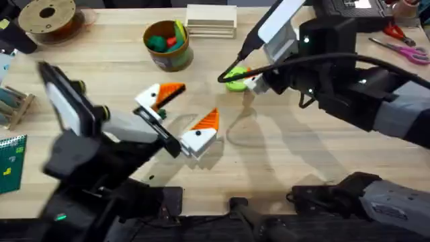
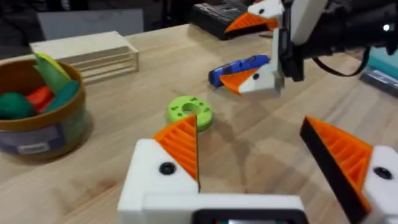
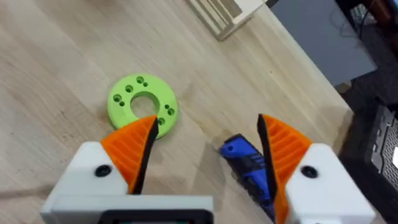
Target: Pick up the gripper from the table and insert it into the empty holder that is missing its gripper. Then pick up a screw, insert it into the mounting hole, and use the screwdriver to tighten it. Finally, clean up the table by picking up the vegetable and placing it into the bucket.
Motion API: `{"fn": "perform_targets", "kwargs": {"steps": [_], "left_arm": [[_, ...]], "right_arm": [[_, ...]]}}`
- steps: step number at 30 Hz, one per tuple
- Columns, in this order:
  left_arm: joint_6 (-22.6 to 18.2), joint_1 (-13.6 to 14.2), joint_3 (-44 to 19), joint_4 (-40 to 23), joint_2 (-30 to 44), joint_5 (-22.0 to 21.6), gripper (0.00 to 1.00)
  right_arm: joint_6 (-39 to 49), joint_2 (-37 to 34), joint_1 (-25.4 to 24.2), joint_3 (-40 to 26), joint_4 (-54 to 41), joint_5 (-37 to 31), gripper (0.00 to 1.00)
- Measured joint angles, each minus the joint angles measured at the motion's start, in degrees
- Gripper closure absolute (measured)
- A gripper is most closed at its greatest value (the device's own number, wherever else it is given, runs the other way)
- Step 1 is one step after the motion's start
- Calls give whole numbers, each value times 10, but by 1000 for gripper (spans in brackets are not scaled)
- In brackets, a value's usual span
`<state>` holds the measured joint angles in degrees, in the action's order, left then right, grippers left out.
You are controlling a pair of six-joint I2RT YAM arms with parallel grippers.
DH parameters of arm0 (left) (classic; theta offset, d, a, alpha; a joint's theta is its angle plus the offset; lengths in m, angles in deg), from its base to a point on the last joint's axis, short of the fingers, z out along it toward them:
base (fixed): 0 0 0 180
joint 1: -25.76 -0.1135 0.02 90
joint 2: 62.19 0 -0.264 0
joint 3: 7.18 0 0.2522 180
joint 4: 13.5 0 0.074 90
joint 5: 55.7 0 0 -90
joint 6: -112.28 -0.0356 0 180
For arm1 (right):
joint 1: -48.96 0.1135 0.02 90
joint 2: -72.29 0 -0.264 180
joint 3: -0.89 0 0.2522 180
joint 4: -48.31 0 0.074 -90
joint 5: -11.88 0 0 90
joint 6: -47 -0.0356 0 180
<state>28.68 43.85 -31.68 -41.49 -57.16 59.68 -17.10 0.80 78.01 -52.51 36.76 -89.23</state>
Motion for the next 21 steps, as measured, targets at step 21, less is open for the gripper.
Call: {"fn": "perform_targets", "kwargs": {"steps": [21], "left_arm": [[-366,-41,-455,-582,517,-288,14]], "right_arm": [[-32,0,2,0,-12,0,75]]}}
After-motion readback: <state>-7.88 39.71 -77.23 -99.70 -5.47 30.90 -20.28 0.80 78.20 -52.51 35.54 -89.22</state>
